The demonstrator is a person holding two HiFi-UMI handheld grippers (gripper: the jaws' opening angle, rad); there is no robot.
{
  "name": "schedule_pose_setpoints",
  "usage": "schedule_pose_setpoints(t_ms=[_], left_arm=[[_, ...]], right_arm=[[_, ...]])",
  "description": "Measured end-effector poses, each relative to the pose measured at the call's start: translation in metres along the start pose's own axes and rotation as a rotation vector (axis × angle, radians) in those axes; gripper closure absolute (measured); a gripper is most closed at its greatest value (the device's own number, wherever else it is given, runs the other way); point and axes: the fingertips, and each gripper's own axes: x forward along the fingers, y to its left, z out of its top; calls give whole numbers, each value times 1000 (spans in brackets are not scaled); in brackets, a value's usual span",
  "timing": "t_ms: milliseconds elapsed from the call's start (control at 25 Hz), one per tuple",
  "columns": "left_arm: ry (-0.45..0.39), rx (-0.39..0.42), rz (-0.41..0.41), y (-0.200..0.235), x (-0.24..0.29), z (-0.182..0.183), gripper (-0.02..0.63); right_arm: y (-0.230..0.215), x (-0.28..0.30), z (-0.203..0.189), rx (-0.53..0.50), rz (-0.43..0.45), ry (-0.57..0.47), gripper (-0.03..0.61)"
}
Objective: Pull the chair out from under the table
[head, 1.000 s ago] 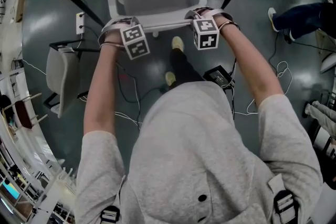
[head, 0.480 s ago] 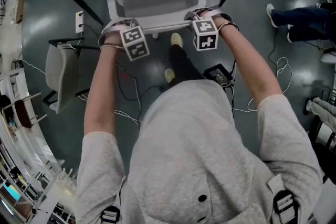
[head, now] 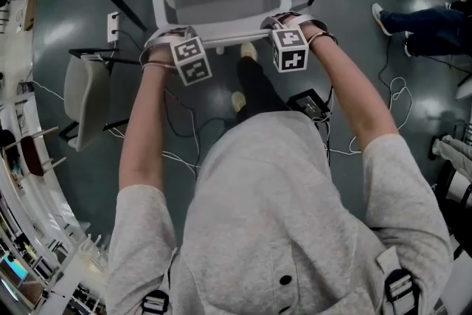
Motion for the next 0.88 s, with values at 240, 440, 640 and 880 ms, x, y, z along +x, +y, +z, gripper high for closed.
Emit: schedule_pose_setpoints(t_ms=[240, 440, 640, 880], left_arm=[[4, 4, 0, -11, -4, 0, 597], [0, 10, -7, -21, -8, 0, 597], [3, 9, -4, -28, -11, 1, 597], [5, 3, -4, -36, -13, 3, 597]], right_arm=[[11, -4, 5, 5, -12, 0, 538], [22, -7, 7, 10, -4, 4, 538], [29, -10, 8, 5, -7, 3, 538], [37, -11, 9, 5, 2, -2, 538]])
